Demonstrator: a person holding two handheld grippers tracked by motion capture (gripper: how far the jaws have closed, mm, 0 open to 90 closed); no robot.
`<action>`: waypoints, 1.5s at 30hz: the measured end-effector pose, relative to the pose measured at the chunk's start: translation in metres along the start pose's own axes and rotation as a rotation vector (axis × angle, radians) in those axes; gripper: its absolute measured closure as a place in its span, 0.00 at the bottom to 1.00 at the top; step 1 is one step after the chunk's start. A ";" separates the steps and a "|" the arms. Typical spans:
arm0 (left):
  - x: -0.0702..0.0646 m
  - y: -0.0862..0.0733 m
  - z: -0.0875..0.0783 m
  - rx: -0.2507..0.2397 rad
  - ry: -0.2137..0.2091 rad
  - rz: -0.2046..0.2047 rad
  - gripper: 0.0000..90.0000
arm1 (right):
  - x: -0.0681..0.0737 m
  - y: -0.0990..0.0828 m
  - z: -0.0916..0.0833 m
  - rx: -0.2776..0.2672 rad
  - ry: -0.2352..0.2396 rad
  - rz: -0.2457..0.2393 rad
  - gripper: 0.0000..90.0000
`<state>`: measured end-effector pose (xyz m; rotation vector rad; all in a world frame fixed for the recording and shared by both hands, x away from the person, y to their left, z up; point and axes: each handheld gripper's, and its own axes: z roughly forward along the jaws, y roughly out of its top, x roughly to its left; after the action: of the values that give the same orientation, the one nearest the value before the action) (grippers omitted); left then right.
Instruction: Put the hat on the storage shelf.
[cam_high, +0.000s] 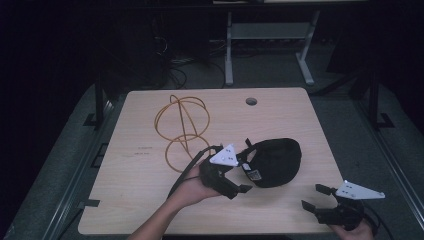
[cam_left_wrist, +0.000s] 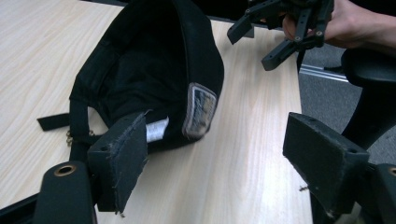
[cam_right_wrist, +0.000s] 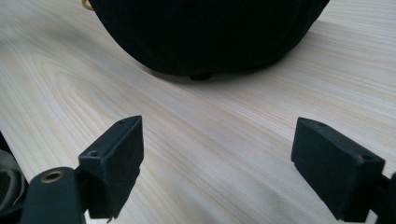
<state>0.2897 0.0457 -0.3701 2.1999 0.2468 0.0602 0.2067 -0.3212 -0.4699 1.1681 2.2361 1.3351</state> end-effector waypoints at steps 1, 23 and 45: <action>0.001 0.002 0.002 0.004 -0.001 -0.001 0.25 | 0.000 0.000 0.000 0.001 0.002 0.001 0.19; 0.015 0.012 0.053 0.161 -0.051 0.041 0.71 | 0.002 0.002 0.003 0.002 0.012 -0.010 0.19; 0.016 0.021 0.041 0.032 -0.167 -0.027 0.90 | 0.010 0.013 0.003 -0.086 0.031 0.006 0.17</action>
<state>0.3138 0.0046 -0.3785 2.2180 0.1847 -0.1428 0.2086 -0.3082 -0.4590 1.1335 2.1745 1.4458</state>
